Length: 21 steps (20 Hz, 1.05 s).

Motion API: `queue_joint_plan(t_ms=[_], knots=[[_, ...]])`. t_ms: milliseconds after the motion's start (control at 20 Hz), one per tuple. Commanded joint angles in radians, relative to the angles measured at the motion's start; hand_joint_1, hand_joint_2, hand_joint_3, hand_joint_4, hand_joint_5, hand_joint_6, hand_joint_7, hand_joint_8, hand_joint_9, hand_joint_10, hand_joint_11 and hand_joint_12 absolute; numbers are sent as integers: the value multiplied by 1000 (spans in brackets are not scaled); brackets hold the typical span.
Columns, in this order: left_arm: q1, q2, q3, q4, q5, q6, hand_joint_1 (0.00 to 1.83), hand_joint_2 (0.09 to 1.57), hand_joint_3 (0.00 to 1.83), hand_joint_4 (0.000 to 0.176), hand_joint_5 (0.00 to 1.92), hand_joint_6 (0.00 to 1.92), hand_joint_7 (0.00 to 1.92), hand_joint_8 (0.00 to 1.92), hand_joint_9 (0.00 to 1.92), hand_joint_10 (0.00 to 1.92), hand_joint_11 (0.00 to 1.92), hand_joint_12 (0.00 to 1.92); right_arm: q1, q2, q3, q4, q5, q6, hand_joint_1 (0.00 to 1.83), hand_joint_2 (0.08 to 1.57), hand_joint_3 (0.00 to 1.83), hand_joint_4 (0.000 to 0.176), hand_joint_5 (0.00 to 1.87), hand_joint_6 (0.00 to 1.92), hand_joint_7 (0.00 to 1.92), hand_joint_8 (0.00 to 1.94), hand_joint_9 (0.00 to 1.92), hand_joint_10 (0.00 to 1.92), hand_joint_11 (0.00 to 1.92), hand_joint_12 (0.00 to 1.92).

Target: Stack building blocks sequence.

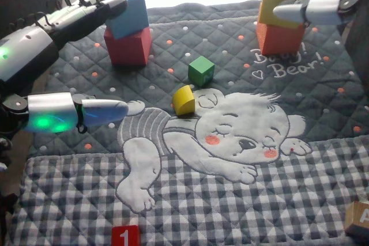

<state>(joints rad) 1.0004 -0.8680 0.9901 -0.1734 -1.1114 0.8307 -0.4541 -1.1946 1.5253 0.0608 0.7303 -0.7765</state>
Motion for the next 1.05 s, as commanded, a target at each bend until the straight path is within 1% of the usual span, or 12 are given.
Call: queue_joint_plan(t_ms=[0, 100, 150, 200, 300, 450, 650, 750, 800, 850, 900, 1000], knots=[[-11, 3, 6, -8, -139, -8, 654, 960, 2, 122, 139, 6, 17, 6, 0, 0, 0, 0, 5, 24, -2, 18, 156, 1, 714, 996, 0, 162, 101, 0, 158, 0, 179, 0, 2, 928], [-3, 8, 5, -22, -163, -8, 651, 955, 0, 126, 136, 3, 3, 0, 0, 0, 0, 0, 5, 60, -32, 13, 195, -2, 646, 964, 0, 175, 55, 2, 118, 2, 109, 9, 0, 609], [3, 10, 2, -29, -178, -8, 678, 953, 0, 128, 134, 2, 7, 2, 0, 0, 2, 1, 5, 72, -46, 7, 220, -2, 683, 954, 0, 152, 35, 0, 77, 0, 135, 12, 0, 637], [8, 12, -1, -34, -191, -8, 680, 961, 2, 135, 116, 0, 1, 0, 0, 0, 0, 0, 5, 89, -68, 6, 254, -2, 667, 938, 0, 171, 6, 0, 30, 2, 115, 4, 0, 575], [24, 23, -17, -45, -247, -8, 674, 962, 2, 147, 120, 4, 10, 4, 0, 0, 2, 1, -67, 159, -160, 6, 404, -2, 604, 904, 0, 176, 0, 0, 1, 0, 5, 3, 0, 58], [68, 39, -41, -72, -341, -8, 717, 956, 0, 147, 69, 0, 3, 0, 0, 0, 1, 0, -219, 236, -289, 21, 620, -2, 656, 936, 8, 176, 0, 0, 0, 0, 0, 0, 0, 0], [181, 40, -67, -122, -496, -83, 626, 959, 1, 96, 1, 0, 0, 0, 0, 0, 0, 0, -512, 292, -442, 107, 907, -2, 784, 957, 5, 147, 0, 0, 0, 0, 0, 0, 0, 0], [231, 40, -77, -148, -583, -132, 580, 950, 0, 100, 0, 0, 0, 0, 0, 0, 0, 0, -624, 316, -495, 143, 999, -2, 825, 963, 4, 175, 1, 0, 0, 0, 0, 0, 0, 0], [242, 39, -79, -158, -620, -150, 459, 988, 16, 86, 0, 0, 0, 0, 0, 0, 7, 3, -653, 324, -507, 154, 1031, -1, 878, 928, 0, 176, 0, 0, 0, 0, 0, 0, 0, 0], [236, 38, -76, -160, -621, -170, 385, 1112, 21, 35, 0, 0, 0, 0, 0, 0, 1, 0, -656, 332, -514, 160, 1032, -1, 842, 952, 1, 176, 0, 0, 0, 0, 0, 0, 0, 0], [208, 31, -60, -138, -621, -195, 272, 1172, 28, 22, 0, 0, 0, 0, 0, 0, 21, 10, -655, 337, -519, 154, 1032, -1, 838, 1018, 7, 148, 53, 6, 0, 0, 0, 0, 0, 0], [142, 22, -37, -81, -621, -210, 122, 1244, 18, 0, 0, 0, 49, 9, 54, 7, 60, 33, -634, 337, -520, 103, 1032, -2, 234, 1164, 25, 173, 1, 0, 0, 0, 0, 0, 0, 0]])
